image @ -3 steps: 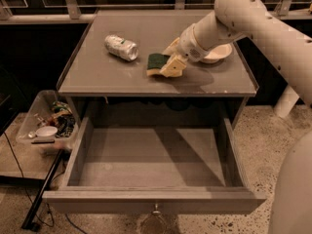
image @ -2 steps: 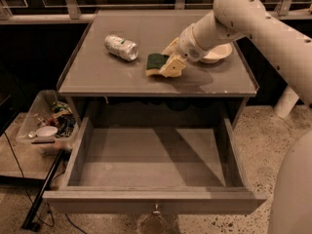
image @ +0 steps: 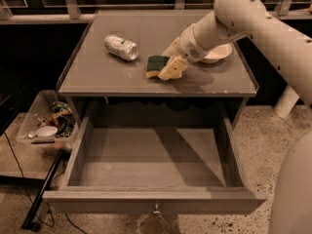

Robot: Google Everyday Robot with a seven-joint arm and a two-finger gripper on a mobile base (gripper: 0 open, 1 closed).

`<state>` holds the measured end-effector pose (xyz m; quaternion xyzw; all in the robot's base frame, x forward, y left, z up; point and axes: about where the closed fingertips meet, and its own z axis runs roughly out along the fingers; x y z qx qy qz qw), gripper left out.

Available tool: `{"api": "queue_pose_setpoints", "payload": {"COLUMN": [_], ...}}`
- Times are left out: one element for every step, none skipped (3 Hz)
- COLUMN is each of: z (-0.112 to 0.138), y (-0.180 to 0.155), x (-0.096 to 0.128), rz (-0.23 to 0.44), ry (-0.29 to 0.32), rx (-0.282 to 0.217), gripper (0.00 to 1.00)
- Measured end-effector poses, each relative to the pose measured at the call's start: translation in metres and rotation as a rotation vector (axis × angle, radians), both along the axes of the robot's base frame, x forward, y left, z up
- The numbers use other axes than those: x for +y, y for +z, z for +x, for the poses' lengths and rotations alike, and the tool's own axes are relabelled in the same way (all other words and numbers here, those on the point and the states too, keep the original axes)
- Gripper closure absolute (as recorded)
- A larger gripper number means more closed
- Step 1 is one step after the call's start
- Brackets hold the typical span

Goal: Pick sponge from top drawer and place on counter

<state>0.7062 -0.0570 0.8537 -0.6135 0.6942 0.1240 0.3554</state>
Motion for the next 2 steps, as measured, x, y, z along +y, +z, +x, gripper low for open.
{"api": "queue_pose_setpoints", "payload": {"z": [0.0,0.0], "y": [0.0,-0.0001], "x": [0.0,0.0001], "rz": [0.0,0.0], "ry": [0.0,0.0], "rx": [0.0,0.0], "gripper": [0.0,0.0]}}
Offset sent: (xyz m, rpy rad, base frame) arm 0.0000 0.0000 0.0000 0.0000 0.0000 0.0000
